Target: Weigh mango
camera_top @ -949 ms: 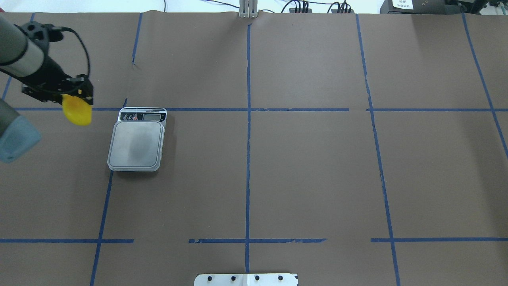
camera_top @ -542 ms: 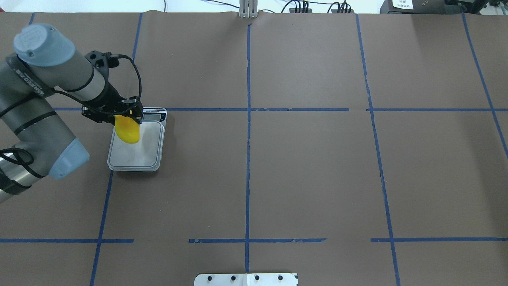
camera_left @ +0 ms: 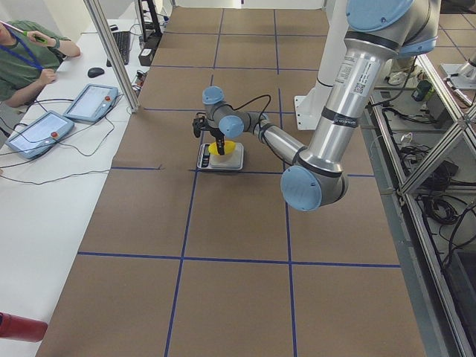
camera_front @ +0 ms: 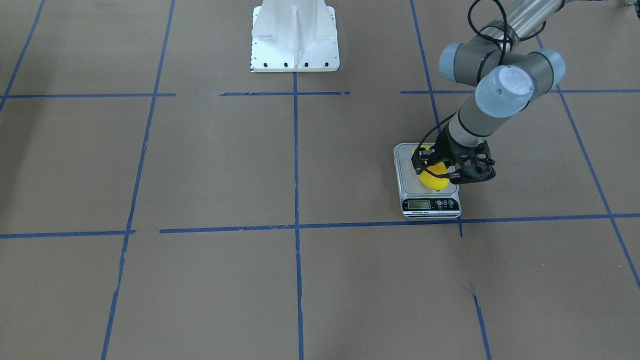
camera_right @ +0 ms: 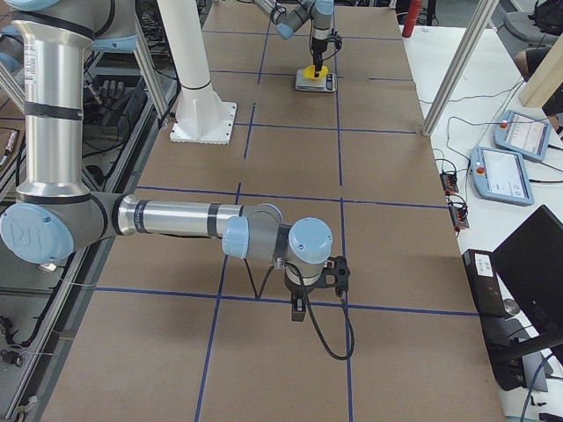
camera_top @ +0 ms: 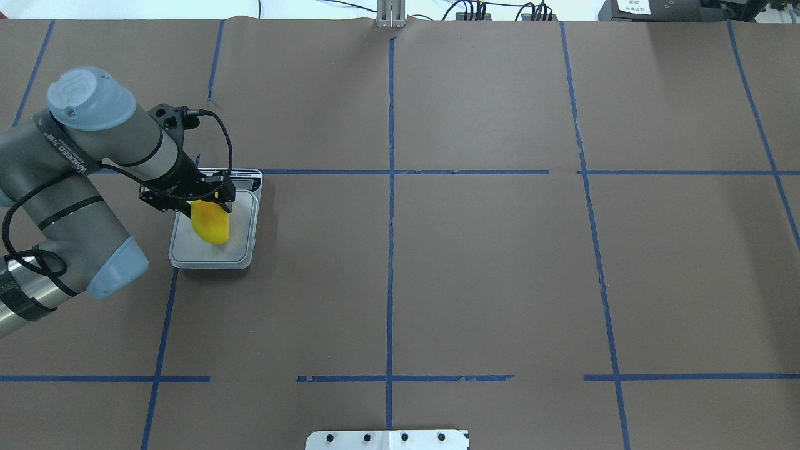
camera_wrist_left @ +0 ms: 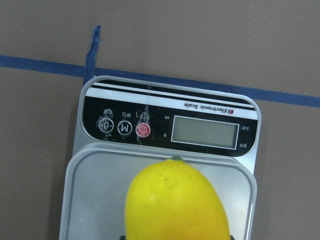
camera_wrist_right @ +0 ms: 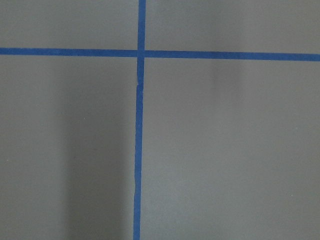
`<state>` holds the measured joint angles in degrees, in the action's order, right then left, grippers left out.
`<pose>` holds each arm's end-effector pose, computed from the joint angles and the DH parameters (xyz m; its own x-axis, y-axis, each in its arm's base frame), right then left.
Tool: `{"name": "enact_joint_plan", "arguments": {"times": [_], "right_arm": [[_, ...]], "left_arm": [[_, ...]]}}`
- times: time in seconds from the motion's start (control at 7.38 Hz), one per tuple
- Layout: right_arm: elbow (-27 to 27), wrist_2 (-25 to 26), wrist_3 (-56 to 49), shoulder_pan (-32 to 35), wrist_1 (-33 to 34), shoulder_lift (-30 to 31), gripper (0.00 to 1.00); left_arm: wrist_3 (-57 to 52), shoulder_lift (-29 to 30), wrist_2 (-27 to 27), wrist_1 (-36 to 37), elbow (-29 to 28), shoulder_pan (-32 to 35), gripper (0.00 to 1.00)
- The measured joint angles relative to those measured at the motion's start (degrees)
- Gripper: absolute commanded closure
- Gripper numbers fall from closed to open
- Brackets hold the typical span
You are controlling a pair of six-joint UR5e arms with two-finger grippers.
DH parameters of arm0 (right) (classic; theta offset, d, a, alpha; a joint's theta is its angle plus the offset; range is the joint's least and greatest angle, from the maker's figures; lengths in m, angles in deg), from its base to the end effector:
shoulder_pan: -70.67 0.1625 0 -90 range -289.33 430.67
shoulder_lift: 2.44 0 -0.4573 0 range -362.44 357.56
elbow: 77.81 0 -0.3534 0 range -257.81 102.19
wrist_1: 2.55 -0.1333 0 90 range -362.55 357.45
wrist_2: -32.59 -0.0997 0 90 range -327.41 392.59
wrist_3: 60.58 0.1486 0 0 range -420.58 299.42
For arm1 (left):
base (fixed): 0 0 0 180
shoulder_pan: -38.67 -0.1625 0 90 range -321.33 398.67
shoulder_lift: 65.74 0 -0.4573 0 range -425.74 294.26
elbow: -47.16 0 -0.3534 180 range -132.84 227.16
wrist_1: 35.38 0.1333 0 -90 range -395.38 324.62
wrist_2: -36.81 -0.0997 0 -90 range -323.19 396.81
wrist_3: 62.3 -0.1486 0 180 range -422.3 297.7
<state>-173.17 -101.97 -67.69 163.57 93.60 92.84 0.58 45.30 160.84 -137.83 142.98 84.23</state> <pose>0.0492 -0.3973 0.7332 0.7086 -0.0136 0.7054 0.0377 0.9991 -0.0186 0.4085 -0.4882 0.4618 0.6388 -0.1118 -0.7612 0.0588 0.9936 -0.0966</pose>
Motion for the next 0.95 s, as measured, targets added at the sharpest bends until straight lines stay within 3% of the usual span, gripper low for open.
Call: {"name": "enact_joint_plan", "arguments": {"times": [0.27, 0.54, 0.95], "right_arm": [[0.0, 0.0, -0.01, 0.0, 0.0, 0.0, 0.0], [0.0, 0.0, -0.01, 0.0, -0.04, 0.0, 0.0], [0.0, 0.0, -0.01, 0.0, -0.04, 0.02, 0.0]], "left_arm": [[-0.18, -1.88, 0.21, 0.33, 4.49, 1.95, 0.0], [-5.09, -4.83, 0.56, 6.44, 12.35, 9.72, 0.0], [-32.69, -8.01, 1.39, 18.97, 14.4, 25.61, 0.0]]}}
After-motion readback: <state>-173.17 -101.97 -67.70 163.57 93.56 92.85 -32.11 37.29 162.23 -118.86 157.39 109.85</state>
